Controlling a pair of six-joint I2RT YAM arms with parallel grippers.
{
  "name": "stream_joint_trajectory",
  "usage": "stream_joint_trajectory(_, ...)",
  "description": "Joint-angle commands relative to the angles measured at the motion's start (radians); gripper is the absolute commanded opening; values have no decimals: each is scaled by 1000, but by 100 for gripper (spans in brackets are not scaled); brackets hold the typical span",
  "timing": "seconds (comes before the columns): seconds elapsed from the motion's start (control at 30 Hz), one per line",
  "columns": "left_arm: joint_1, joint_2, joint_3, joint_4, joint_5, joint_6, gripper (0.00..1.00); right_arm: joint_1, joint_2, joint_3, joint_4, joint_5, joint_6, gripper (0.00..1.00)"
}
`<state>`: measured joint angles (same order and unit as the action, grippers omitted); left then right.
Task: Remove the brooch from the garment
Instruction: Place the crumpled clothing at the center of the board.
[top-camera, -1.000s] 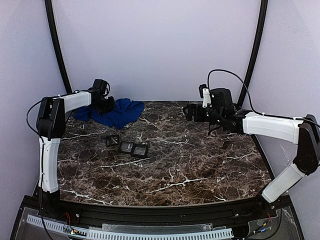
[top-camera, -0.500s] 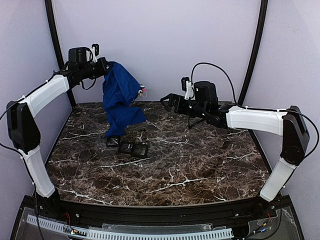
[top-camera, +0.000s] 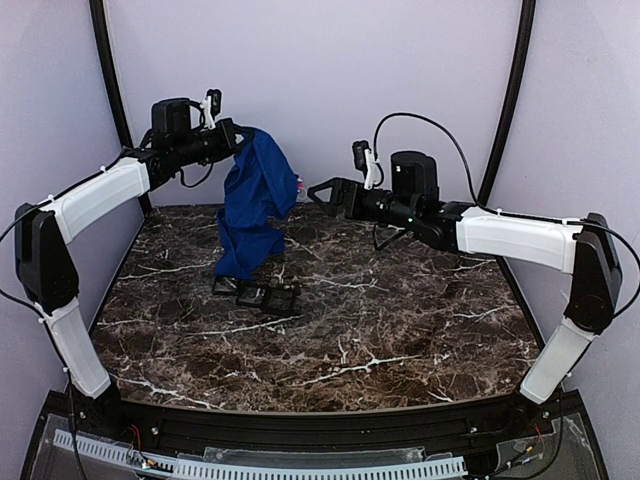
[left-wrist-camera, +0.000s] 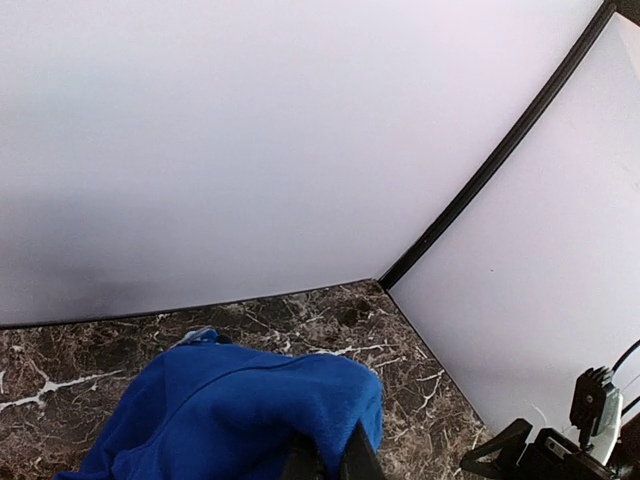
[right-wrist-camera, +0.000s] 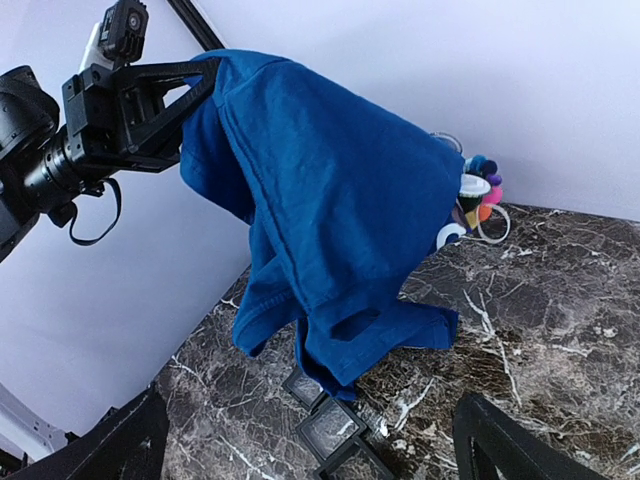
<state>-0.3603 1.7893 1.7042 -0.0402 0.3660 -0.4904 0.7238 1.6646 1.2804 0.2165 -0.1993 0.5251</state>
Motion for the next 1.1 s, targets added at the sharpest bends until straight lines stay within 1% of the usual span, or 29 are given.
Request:
stream_joint_trajectory(0.0, -9, -75, 7, 97, 28, -5, 1, 34, 18, 31, 35, -8, -15, 99)
stream_joint_trajectory(0.13, -19, -81, 5, 94, 38, 1, 1, 63, 72, 94, 3, 45, -41, 96)
stream_joint_trajectory(0.33, -47, -101, 4, 89, 57, 20, 1, 78, 162, 174, -14, 72, -47, 92)
stream_joint_trajectory(0.53, -77, -137, 4, 73, 73, 39, 1, 80, 247, 267, -53, 186, -40, 88)
stream_joint_trajectory(0.57, -80, -140, 3, 66, 77, 42, 1, 80, 259, 286, -58, 186, -46, 87)
stream_joint_trajectory(0.6, -87, -149, 3, 63, 79, 45, 1, 80, 271, 305, -58, 181, -56, 84)
stream_joint_trajectory(0.63, -94, -156, 3, 55, 81, 50, 1, 81, 281, 324, -59, 176, -61, 79)
stream_joint_trajectory(0.67, -98, -160, 1, 52, 82, 55, 1, 80, 288, 340, -61, 174, -67, 69)
stream_joint_trajectory(0.73, -107, -173, -2, 47, 70, 70, 1, 80, 285, 361, -66, 191, -77, 46)
stream_joint_trajectory(0.83, -132, -195, -9, -27, 14, 125, 1, 81, 214, 319, -52, 304, -93, 7)
stream_joint_trajectory(0.87, -139, -197, -11, -41, -23, 162, 1, 80, 180, 299, -49, 342, -104, 0)
stream_joint_trajectory(0.93, -163, -199, -22, -78, -77, 212, 1, 80, 110, 261, -53, 427, -136, 0)
stream_joint_trajectory(1.07, -222, -177, -46, -94, -156, 291, 1, 80, -48, 197, -79, 625, -228, 0)
